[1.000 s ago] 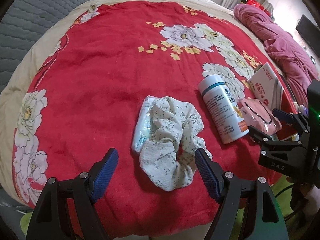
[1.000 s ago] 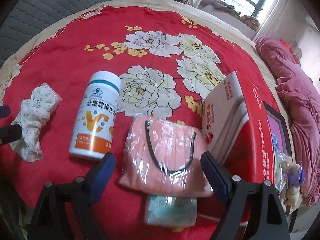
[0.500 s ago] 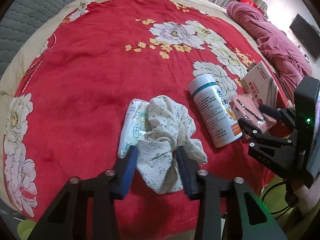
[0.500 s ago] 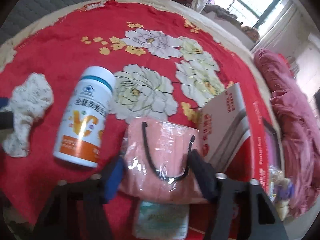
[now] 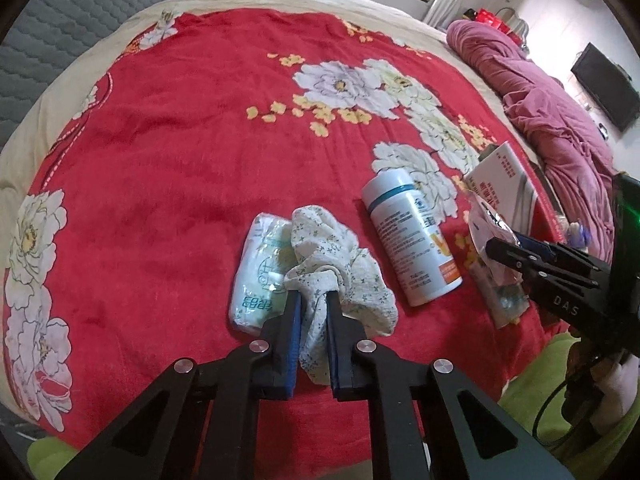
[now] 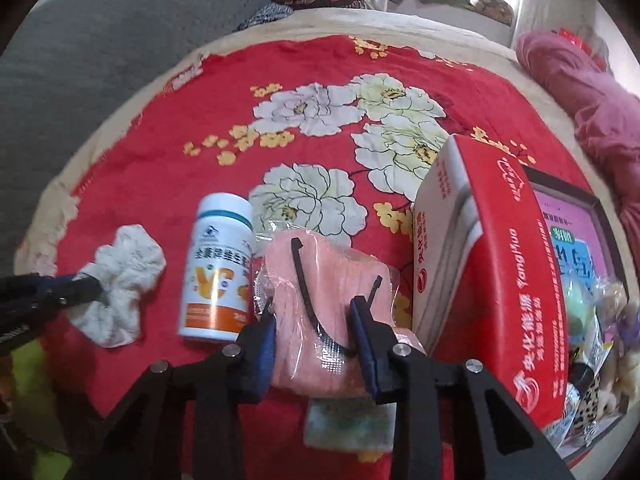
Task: Organize soft objects
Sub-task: 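Carry the scrunchie and pink bag over the tray with both grippers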
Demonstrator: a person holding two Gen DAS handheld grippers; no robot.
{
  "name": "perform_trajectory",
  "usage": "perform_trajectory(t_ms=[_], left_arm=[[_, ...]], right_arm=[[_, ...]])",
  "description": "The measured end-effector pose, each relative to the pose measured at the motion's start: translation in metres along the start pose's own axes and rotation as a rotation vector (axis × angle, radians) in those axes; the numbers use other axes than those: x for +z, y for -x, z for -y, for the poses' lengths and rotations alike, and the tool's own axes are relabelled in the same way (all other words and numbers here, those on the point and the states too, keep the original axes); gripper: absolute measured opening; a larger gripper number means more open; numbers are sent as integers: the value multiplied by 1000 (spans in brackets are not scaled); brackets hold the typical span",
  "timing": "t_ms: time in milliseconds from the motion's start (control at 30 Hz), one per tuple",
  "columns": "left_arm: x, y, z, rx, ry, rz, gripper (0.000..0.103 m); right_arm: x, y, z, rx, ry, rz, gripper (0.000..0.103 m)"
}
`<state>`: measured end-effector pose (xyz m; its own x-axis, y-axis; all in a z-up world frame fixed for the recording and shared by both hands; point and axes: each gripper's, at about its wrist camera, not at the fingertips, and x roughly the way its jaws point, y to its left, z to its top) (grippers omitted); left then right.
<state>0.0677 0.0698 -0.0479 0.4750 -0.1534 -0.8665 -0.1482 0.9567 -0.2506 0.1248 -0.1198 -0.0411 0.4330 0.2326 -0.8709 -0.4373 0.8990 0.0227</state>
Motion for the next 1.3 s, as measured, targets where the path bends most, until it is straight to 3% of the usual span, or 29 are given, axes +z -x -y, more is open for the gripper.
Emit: perform_trajectory(t_ms=[500, 1300], left_arm=[[12, 44, 25, -15, -36, 93, 11], [20, 77, 101, -27, -180, 165, 11]], right_arm=[[11, 51, -8, 72, -10, 94, 35], [12, 111, 8, 55, -41, 215, 35]])
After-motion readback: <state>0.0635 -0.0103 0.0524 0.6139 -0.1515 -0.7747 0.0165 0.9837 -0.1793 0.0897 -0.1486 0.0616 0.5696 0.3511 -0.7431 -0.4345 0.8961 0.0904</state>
